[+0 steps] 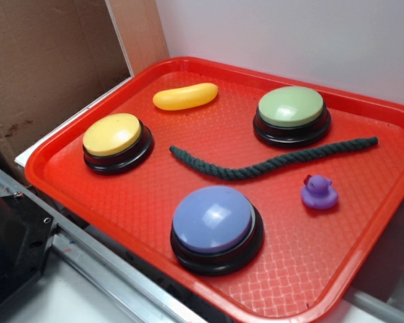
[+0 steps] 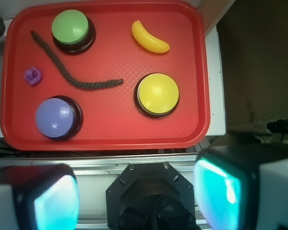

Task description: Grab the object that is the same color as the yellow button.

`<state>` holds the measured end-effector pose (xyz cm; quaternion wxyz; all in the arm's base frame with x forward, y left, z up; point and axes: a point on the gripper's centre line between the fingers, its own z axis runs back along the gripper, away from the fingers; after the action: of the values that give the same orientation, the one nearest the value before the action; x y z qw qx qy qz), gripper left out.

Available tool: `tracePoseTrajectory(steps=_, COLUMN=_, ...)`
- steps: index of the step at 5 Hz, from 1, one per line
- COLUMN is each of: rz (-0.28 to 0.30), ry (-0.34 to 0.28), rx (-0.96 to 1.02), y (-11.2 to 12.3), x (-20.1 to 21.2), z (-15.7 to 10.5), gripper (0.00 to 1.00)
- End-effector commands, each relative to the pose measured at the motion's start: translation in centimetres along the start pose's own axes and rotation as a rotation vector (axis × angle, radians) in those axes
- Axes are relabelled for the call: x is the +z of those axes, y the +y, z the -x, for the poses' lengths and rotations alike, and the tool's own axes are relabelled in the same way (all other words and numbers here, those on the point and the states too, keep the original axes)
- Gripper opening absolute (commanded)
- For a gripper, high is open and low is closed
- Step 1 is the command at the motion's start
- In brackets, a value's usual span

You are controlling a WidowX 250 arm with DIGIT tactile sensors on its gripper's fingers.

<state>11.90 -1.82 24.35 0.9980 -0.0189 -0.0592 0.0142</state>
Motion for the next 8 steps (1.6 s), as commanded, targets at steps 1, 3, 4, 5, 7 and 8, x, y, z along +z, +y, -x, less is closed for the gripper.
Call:
tracePoseTrajectory(steps=1, rz=0.000, ry=0.000, rx=0.000, y=0.0, x=0.0, z=0.0, gripper=1.00)
tracePoseTrajectory(steps=3, rz=-0.088, ry=0.226, rx=-0.242, y=2.1, x=-3.6, z=-5.5, gripper=1.00)
tracePoseTrajectory(steps=4, rz=-0.110, ry=0.194, rx=-0.192, y=3.1, x=-4.6, z=-10.4, gripper=1.00)
tracePoseTrajectory(steps=5, rz=-0.018, ry=0.167, rx=-0.177, y=3.7, x=-4.2, z=-14.0, gripper=1.00)
tracePoseTrajectory(steps=7, rz=-0.075, ry=0.248, rx=-0.536, y=4.8, x=-6.4, z=-18.7, gripper=1.00)
tracePoseTrajectory(steps=8, rz=-0.109, ry=0.311, rx=-0.789, y=4.3, x=-9.6, z=-19.5, gripper=1.00)
